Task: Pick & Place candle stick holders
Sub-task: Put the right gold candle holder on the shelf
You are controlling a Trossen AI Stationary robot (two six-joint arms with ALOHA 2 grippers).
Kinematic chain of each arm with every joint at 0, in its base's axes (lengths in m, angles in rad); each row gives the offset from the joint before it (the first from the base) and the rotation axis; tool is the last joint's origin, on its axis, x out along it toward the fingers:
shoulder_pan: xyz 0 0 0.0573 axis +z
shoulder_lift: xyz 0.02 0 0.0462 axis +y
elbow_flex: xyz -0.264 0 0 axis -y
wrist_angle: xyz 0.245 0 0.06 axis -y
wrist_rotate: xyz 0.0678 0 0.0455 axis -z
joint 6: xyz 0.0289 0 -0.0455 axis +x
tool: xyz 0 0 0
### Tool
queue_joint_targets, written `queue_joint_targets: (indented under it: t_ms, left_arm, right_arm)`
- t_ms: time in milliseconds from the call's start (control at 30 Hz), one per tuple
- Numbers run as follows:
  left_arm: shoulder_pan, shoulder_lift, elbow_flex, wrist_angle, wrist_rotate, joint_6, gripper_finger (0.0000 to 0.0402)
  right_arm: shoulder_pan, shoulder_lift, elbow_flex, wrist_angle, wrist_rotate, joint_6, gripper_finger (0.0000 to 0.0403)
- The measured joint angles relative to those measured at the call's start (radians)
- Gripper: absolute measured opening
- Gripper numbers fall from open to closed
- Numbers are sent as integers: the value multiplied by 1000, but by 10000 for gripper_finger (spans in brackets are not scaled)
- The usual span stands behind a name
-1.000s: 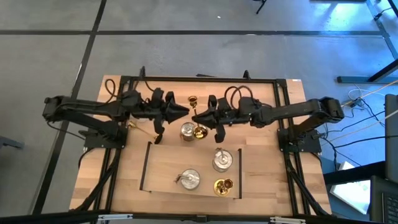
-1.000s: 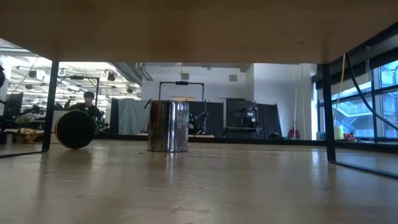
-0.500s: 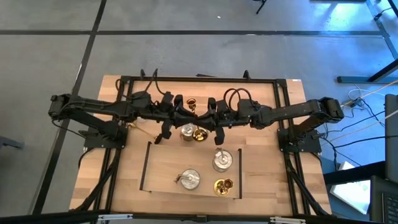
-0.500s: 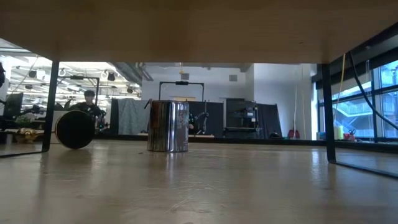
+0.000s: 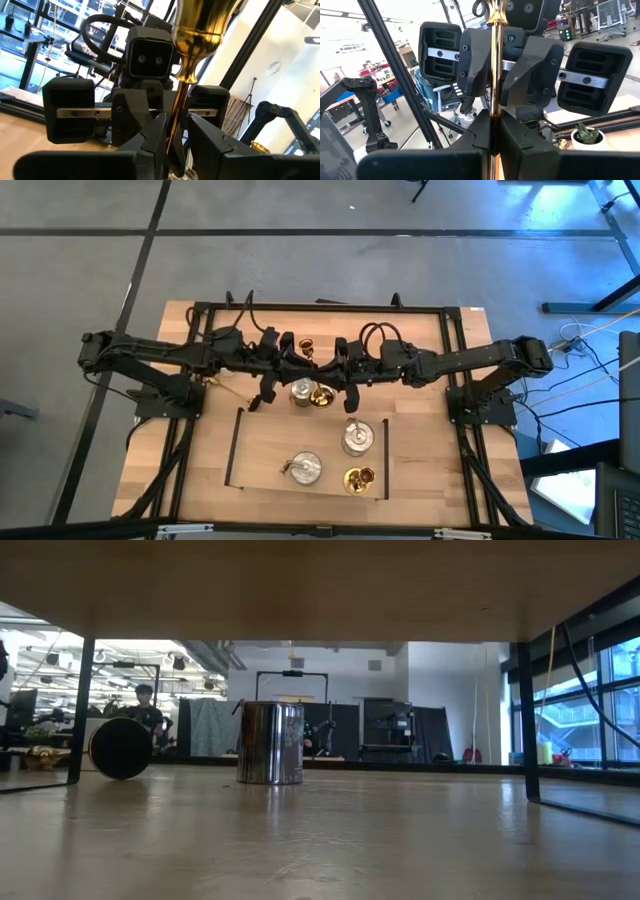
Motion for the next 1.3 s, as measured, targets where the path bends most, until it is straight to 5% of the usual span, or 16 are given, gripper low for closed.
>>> queue_joint_targets:
  t_ms: [333, 633, 867, 1300]
  left_arm:
    - [3, 0, 0, 0, -20, 0, 73]
    - [4, 0, 0, -9, -29, 17, 15]
    - [4, 0, 0, -14, -26, 9, 12]
    - [-34, -1, 0, -73, 23, -34, 10]
  right_arm:
    - [0, 0, 0, -11, 11, 3, 16]
    - [0, 0, 0, -27, 21, 12, 16]
    - [0, 0, 2, -38, 29, 14, 20]
    - [8, 1, 1, -51, 28, 64, 187]
